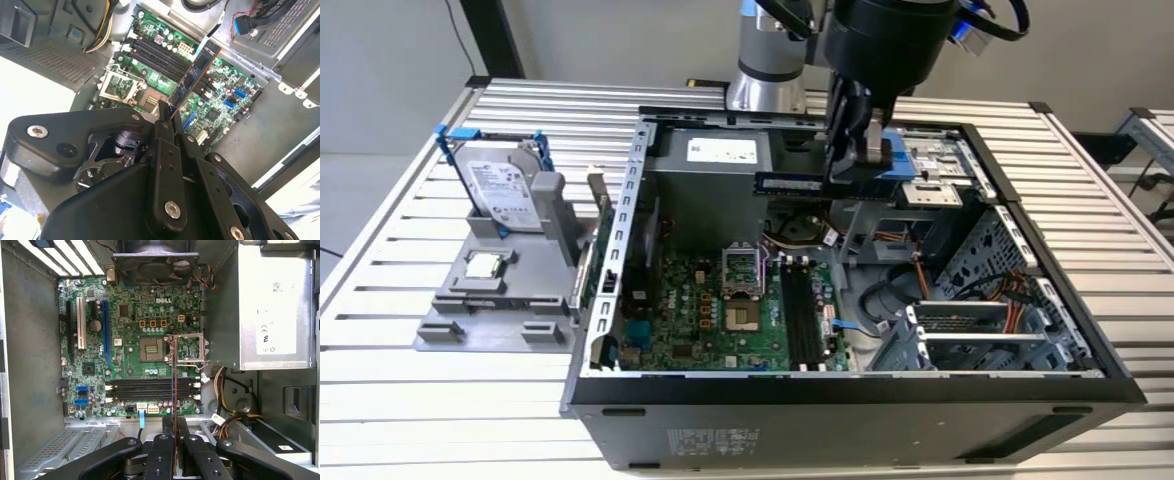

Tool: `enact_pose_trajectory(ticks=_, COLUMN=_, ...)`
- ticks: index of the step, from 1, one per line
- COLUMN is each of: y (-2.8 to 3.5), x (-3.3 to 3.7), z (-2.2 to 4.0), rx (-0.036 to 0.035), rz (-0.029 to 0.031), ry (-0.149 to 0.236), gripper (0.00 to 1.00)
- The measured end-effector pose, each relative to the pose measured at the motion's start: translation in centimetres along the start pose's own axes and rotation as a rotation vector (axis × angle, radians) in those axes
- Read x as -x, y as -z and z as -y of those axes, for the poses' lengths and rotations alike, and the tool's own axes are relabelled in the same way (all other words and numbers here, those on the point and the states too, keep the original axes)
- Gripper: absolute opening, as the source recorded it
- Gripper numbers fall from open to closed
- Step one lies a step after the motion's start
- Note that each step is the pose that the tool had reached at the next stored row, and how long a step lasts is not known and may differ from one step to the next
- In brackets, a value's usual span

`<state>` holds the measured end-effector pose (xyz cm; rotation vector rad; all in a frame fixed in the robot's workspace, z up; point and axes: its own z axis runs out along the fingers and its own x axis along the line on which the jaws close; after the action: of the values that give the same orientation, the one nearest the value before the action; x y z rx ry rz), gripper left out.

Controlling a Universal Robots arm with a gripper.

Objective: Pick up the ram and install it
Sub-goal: 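Insert the ram into the slot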

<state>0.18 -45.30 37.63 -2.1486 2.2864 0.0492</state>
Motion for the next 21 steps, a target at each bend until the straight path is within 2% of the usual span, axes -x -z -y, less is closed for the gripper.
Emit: enact_pose_trajectory(ticks=21, y=0.00, x=0.00, z=0.00, rx=-0.0084, rz=0.0070, ry=-0.346, gripper=0.00)
